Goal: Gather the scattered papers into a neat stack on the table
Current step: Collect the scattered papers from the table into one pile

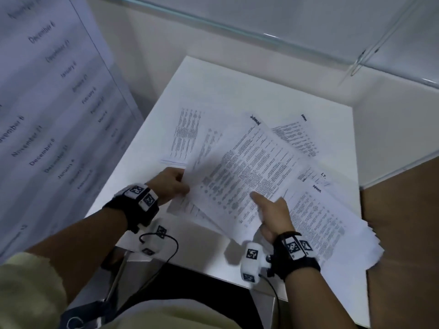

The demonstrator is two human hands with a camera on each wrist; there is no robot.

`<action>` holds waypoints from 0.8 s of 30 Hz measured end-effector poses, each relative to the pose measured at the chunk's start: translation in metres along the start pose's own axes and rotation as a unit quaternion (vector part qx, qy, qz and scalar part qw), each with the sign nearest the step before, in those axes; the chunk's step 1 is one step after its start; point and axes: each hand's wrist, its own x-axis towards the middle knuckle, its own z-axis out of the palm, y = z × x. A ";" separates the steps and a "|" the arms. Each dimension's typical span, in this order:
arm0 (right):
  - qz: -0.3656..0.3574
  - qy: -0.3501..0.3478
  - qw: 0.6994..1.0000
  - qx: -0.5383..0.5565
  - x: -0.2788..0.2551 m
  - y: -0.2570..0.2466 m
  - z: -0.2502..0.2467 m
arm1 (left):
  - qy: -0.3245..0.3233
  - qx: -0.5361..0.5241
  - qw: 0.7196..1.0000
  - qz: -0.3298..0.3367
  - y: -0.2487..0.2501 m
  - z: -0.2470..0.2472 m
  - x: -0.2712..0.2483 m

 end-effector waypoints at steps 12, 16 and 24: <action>0.056 0.264 0.961 -0.066 -0.015 0.082 -0.183 | 0.210 0.270 0.937 -0.063 0.023 0.011 0.062; 0.036 0.340 0.925 -0.164 -0.031 0.070 -0.182 | 0.222 0.365 0.886 -0.178 0.029 -0.007 0.075; -0.107 0.285 0.918 -0.255 -0.022 0.040 -0.105 | 0.252 0.342 0.887 -0.183 0.009 -0.013 0.100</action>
